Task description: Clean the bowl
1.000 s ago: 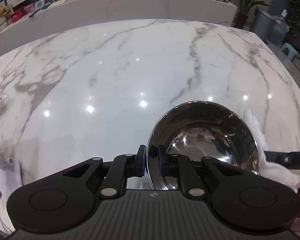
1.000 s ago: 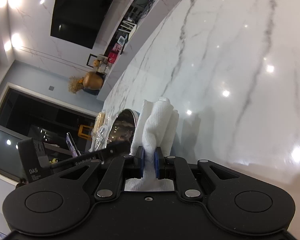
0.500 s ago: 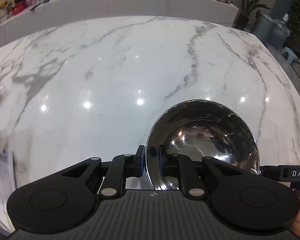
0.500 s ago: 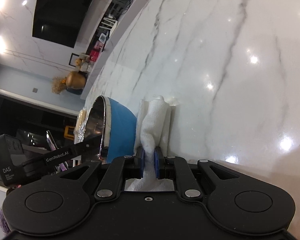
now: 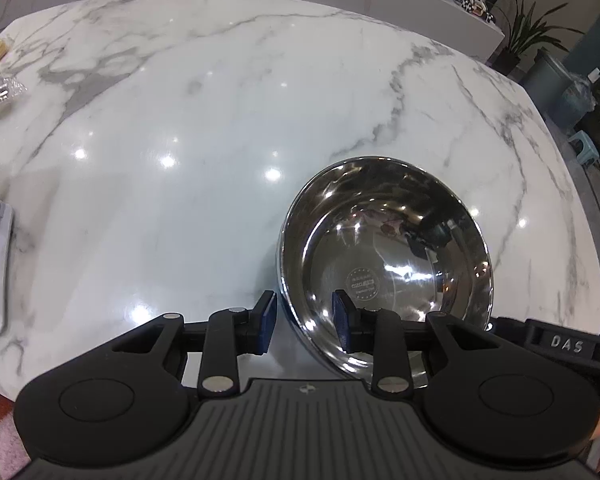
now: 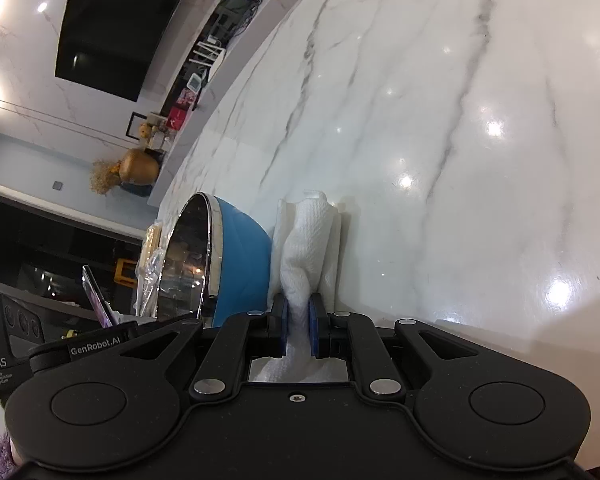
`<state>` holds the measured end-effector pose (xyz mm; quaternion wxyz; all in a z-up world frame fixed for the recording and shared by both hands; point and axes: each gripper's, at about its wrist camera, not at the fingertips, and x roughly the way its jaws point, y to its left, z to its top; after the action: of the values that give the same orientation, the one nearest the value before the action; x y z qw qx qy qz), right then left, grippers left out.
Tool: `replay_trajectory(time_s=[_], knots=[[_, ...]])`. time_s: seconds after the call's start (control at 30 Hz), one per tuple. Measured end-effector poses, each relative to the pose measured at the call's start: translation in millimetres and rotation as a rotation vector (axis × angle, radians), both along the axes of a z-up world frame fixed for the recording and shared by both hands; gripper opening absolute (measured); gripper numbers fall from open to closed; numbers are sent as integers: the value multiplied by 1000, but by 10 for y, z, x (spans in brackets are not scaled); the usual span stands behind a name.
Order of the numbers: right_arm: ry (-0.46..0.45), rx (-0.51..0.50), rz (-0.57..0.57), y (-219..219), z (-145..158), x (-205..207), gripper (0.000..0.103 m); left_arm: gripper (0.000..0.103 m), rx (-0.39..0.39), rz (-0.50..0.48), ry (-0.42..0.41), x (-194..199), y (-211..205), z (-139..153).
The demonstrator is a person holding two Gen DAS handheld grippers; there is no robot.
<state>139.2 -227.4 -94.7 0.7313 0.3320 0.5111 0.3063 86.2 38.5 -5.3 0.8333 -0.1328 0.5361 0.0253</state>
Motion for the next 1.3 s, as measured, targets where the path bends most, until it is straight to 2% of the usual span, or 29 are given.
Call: replay_trajectory(time_s=[0.13, 0.43, 0.9, 1.1, 1.17, 1.3], knots=[[-25, 8, -13, -68, 107, 34, 10, 16, 19, -17, -7, 15, 4, 18], [-78, 99, -24, -221, 385, 155, 10, 11, 62, -33, -23, 150, 53, 57], [20, 49, -2, -33, 12, 124, 10, 11, 69, -33, -16, 165, 60, 34], [30, 29, -2, 25, -58, 110, 10, 27, 37, 30, -4, 84, 134, 31], [28, 26, 0, 27, -48, 108, 10, 38, 2, 42, 5, 36, 145, 27], [22, 12, 6, 15, -44, 90, 10, 40, -23, 49, 28, -15, 128, 12]])
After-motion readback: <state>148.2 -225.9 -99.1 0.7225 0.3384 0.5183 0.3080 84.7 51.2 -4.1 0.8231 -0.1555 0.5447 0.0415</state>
